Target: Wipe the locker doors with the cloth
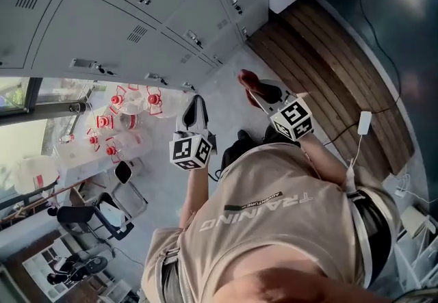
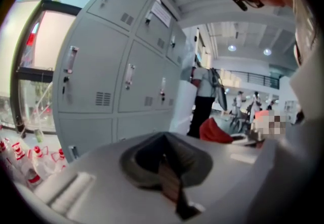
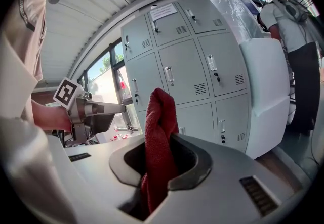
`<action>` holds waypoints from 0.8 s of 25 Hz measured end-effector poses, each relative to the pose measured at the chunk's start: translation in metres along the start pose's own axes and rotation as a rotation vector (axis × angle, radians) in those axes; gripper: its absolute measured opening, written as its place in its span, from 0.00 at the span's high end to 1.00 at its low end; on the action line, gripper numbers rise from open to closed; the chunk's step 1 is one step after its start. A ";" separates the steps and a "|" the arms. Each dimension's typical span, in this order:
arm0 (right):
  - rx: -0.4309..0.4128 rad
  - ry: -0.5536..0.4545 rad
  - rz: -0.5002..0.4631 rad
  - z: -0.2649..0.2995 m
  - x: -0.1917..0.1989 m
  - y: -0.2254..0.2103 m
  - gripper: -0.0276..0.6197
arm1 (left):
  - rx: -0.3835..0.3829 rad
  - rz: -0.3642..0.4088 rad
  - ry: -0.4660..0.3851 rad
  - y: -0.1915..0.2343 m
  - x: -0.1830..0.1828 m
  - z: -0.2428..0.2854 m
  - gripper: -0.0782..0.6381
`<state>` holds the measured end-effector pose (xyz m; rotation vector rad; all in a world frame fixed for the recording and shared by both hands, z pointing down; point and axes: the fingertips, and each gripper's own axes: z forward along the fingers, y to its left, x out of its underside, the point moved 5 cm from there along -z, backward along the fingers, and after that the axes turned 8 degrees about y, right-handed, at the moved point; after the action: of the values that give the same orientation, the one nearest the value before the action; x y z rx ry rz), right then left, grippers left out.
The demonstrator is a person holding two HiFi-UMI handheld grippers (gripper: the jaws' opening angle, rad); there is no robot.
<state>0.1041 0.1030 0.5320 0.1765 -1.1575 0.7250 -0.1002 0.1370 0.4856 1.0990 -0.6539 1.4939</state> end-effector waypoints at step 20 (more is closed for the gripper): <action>0.199 -0.048 -0.039 0.091 -0.091 -0.016 0.87 | 0.216 0.163 -0.102 0.087 -0.092 0.105 0.88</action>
<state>0.0251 0.0082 0.4934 0.3840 -1.1233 0.8052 -0.1587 -0.0152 0.4614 1.3196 -0.6768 1.6863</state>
